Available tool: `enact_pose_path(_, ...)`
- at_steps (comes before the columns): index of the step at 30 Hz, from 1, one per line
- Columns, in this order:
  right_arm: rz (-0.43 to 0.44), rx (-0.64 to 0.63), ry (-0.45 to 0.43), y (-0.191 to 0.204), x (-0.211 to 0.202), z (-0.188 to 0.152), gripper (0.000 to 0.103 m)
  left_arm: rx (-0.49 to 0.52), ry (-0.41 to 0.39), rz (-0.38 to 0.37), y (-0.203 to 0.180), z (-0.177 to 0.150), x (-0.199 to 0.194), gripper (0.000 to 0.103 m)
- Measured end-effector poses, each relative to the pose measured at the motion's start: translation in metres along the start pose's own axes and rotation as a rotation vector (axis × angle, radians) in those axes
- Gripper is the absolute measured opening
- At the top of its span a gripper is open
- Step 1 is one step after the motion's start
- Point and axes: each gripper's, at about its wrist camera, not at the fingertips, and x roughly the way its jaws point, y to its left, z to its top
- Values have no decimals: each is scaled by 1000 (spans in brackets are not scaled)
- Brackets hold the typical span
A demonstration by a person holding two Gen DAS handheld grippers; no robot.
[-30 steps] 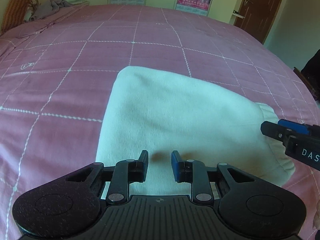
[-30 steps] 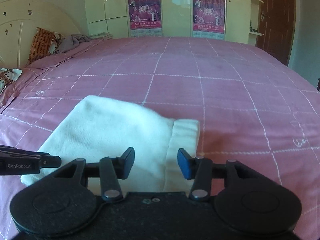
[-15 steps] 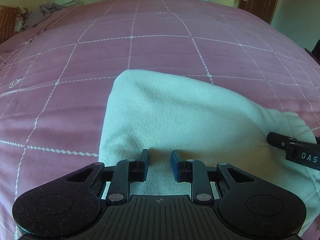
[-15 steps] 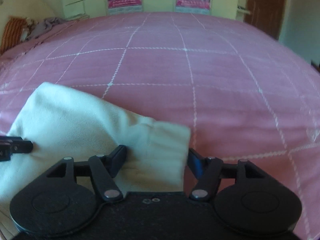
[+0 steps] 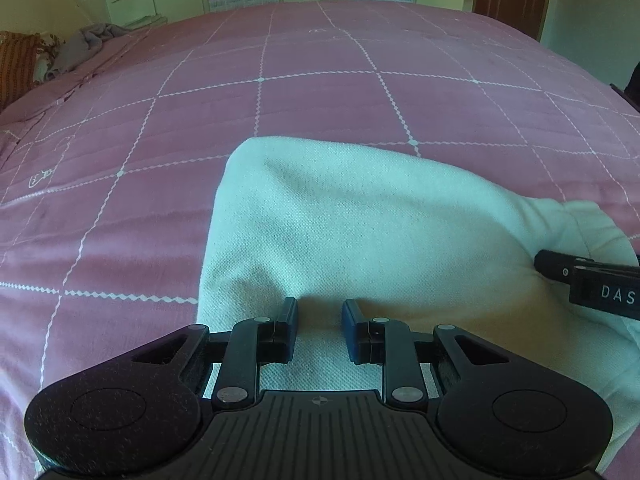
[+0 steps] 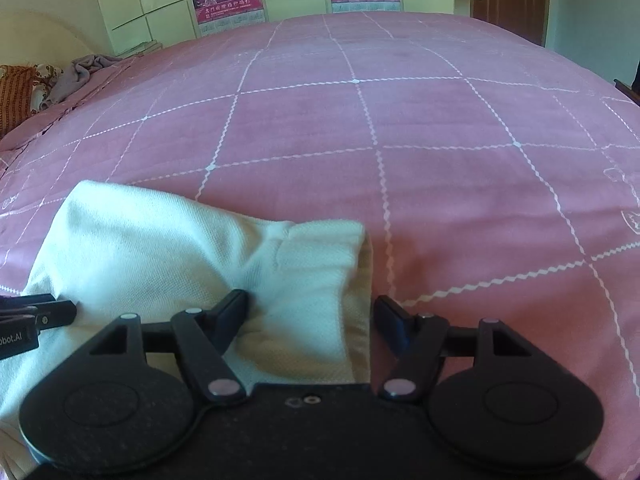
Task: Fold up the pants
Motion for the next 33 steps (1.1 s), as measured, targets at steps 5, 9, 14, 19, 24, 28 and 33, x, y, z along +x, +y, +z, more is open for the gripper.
enact_pose_path(5, -19, -8, -3, 5, -7, -4, 70, 2, -10, -3, 0, -13, -13, 25)
enact_pose_path(9, -13, 11, -7, 3, -19, -16, 72, 7, -8, -16, -1, -22, -26, 25)
enact_pose_path(14, -4, -15, 1, 5, -37, -32, 73, 27, -18, -37, -5, -43, -44, 25)
enact_pose_path(19, -28, -32, -80, 4, -74, -36, 73, 3, -32, -62, 0, -62, -63, 25)
enact_pose_path(24, 15, -142, -216, 22, -114, -38, 55, -19, -48, -43, -3, -68, -71, 25)
enact_pose_path(28, 36, -254, -170, 38, -108, -60, 50, -8, -58, -28, -8, -76, -75, 25)
enact_pose_path(33, 3, -283, -122, 34, -89, -78, 62, -14, -57, -37, -6, -81, -76, 25)
